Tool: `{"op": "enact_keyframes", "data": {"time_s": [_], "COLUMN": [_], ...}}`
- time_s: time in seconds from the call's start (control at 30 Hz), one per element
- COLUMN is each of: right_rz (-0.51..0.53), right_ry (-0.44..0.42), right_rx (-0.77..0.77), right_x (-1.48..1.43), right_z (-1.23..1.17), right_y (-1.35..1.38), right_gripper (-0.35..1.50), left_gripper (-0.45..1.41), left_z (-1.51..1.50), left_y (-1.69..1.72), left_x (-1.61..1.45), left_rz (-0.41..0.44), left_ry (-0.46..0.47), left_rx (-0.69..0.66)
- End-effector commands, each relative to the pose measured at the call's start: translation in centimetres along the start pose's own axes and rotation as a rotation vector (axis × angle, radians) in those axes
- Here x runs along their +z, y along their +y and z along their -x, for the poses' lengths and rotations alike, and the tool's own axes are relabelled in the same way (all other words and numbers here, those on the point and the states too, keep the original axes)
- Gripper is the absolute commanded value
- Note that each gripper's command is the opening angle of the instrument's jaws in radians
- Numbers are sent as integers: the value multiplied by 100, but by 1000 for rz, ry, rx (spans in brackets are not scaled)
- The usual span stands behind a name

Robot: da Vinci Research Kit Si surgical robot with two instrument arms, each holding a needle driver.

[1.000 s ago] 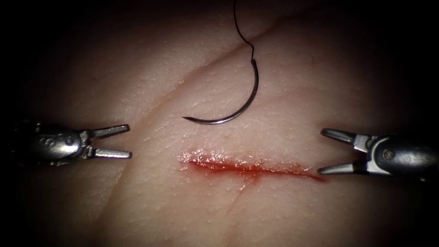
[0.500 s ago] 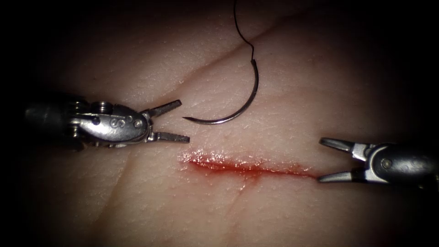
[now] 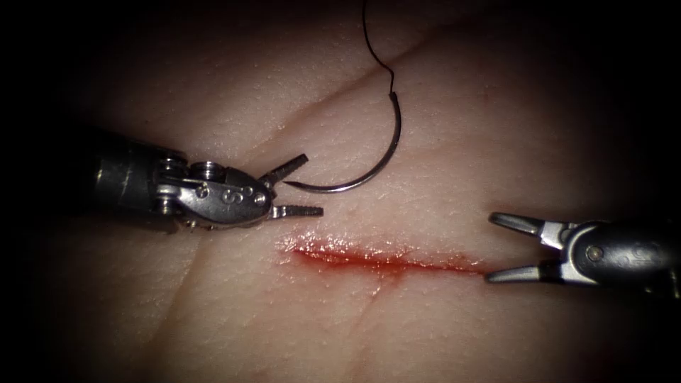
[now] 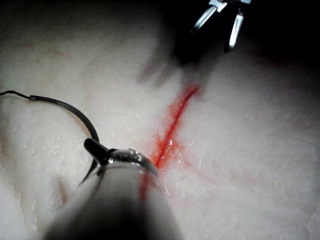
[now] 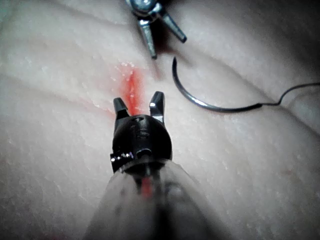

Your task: Wound Closure

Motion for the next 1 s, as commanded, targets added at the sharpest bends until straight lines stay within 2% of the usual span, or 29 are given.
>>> {"op": "enact_keyframes", "data": {"time_s": [0.03,0.27,0.43,0.83,0.93,1.0], "right_rz": [-3,-6,-7,-5,-5,-5], "right_ry": [2,5,7,13,13,13], "right_rx": [-1,-3,-4,-5,-5,-6], "right_x": [7,5,4,3,3,3], "right_z": [2,2,0,-2,-2,-2], "right_y": [-5,-8,-11,-15,-15,-15], "right_gripper": [53,56,56,56,56,56], "left_gripper": [48,55,55,55,45,23], "left_z": [3,12,17,38,42,44], "left_y": [9,6,0,7,6,7], "left_x": [12,26,32,58,61,62], "left_rz": [-15,-72,-94,-63,-64,-64], "left_ry": [-10,-74,-104,-156,-156,-155], "left_rx": [18,109,127,161,160,161]}}
